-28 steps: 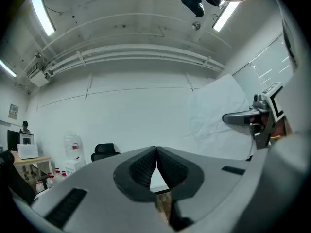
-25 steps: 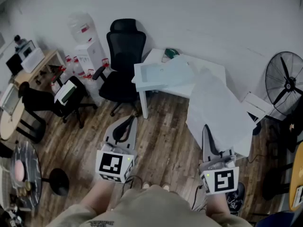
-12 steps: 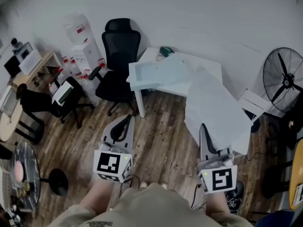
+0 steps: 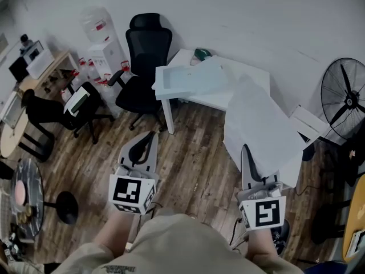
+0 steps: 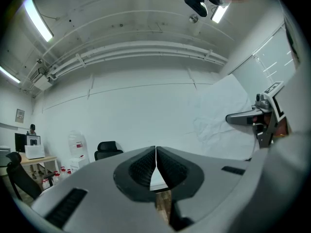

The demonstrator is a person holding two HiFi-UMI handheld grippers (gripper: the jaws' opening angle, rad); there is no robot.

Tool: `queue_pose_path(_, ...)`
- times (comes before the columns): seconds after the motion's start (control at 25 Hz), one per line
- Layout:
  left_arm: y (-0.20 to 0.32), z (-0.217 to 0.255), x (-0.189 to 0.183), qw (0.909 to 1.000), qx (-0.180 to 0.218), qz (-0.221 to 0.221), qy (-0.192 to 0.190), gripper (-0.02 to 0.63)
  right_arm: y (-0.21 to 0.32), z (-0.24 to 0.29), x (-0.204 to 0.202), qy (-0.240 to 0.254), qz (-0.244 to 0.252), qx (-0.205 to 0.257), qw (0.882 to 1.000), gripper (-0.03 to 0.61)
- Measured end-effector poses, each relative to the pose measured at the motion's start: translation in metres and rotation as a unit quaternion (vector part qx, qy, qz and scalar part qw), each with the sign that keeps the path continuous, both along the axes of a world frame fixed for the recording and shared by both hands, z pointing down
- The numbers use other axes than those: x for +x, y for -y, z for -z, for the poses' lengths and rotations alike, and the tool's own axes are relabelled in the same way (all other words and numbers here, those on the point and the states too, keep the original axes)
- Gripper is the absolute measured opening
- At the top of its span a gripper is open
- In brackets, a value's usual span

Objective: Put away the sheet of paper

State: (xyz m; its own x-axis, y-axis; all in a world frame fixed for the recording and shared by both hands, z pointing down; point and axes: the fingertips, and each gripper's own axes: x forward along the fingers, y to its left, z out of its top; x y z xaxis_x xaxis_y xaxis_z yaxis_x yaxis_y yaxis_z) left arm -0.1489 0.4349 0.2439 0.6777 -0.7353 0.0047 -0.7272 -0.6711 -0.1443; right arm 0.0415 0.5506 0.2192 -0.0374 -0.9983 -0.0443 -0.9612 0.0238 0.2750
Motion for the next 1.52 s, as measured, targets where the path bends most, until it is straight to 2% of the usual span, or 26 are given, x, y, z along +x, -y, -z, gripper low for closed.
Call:
queue_pose_path(0.44, -0.003, -0.006, 0.007, 1.0, 0.003, -0.001, 0.008, 0.023, -0.001, -0.014, 0.006, 0.004, 0.011, -0.004, 1.0, 0.025)
queue_pose_path(0.6, 0.009, -0.01, 0.014, 0.9999, 0.002, -0.008, 0.008, 0.023, 0.013, -0.022, 0.012, 0.037, 0.014, -0.013, 0.999, 0.025)
queue_pose_path(0.72, 0.024, -0.011, 0.02, 0.9999, -0.005, -0.013, 0.004, 0.023, 0.029, -0.025, 0.017, 0.042, 0.013, -0.018, 0.999, 0.025)
queue_pose_path(1.0, 0.09, -0.02, 0.03, 0.9999, -0.011, -0.009, -0.003, 0.023, 0.092, -0.033, 0.029, 0.034, 0.014, -0.039, 0.999, 0.025)
queue_pose_path(1.52, 0.255, -0.026, 0.047, 0.9986, -0.044, -0.027, 0.005, 0.023, 0.266, -0.029, 0.038, 0.017, 0.006, -0.065, 0.998, 0.025)
